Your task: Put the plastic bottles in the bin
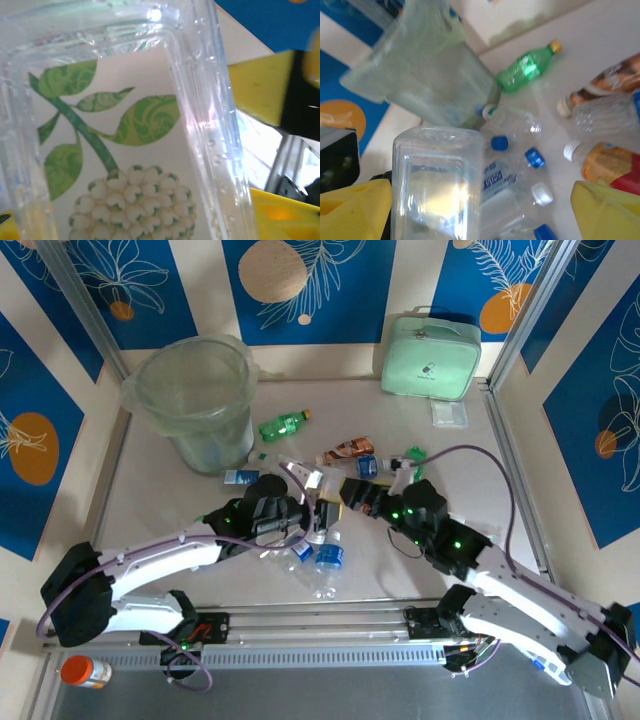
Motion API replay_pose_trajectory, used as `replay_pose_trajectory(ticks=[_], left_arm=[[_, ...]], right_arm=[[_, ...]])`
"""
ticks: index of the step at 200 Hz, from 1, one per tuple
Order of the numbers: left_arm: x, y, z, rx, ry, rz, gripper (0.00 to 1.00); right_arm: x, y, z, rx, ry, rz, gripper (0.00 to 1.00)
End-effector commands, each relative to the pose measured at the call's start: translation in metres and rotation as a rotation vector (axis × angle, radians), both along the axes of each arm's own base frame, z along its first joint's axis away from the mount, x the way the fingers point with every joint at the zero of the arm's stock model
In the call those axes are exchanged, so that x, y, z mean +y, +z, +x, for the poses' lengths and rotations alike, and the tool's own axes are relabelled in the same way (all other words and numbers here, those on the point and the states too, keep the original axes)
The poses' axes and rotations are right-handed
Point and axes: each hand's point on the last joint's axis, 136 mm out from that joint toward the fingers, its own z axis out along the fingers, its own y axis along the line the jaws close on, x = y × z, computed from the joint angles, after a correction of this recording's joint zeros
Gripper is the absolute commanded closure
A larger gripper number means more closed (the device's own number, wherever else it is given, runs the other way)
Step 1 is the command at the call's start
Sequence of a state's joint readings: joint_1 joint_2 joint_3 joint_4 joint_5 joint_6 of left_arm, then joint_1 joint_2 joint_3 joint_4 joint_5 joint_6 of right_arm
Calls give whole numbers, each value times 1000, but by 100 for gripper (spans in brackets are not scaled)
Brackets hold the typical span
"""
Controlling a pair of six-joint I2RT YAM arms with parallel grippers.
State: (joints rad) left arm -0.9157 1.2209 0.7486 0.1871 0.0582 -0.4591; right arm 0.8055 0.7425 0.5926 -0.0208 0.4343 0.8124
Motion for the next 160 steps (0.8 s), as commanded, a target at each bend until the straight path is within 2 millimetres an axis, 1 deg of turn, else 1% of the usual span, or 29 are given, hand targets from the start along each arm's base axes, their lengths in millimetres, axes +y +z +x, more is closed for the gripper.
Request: replay_pose_trajectory(ticks=[1, 20, 31, 42, 61, 65, 77, 98, 108, 120, 136, 150, 160], left_arm=[[23, 29, 22, -43, 139, 13, 58], [38, 49, 39, -48, 218, 22, 60], [52, 61, 53, -39, 295, 34, 60], [67, 79, 68, -37, 374, 26, 65], [93, 109, 92, -24, 498, -5, 66], [101, 112, 97, -14, 530, -7, 67], [121, 134, 111, -10, 608, -46, 70], [155, 168, 136, -23, 730, -92, 71], [170, 181, 148, -26, 783, -87, 71], [185, 192, 164, -23, 834, -86, 71], [199, 205, 184, -42, 870, -110, 71], [213, 212, 202, -46, 907, -140, 70], [225, 213, 216, -29, 940, -161, 71]], right_arm=[[-33, 0, 2, -43, -123, -15, 9], [-41, -2, 3, -6, -133, -20, 10], [-43, -4, 5, 16, -140, -29, 11], [-41, -9, 7, 31, -138, -42, 11], [-34, -17, 10, 61, -121, -61, 11], [-32, -18, 11, 66, -114, -65, 11], [-26, -23, 13, 83, -101, -80, 11], [-15, -31, 15, 100, -80, -107, 11], [-10, -35, 15, 105, -72, -120, 11], [-4, -39, 16, 110, -62, -140, 11], [3, -41, 16, 115, -52, -166, 11], [16, -39, 16, 88, 9, -171, 11], [24, -40, 14, 73, 42, -176, 11]])
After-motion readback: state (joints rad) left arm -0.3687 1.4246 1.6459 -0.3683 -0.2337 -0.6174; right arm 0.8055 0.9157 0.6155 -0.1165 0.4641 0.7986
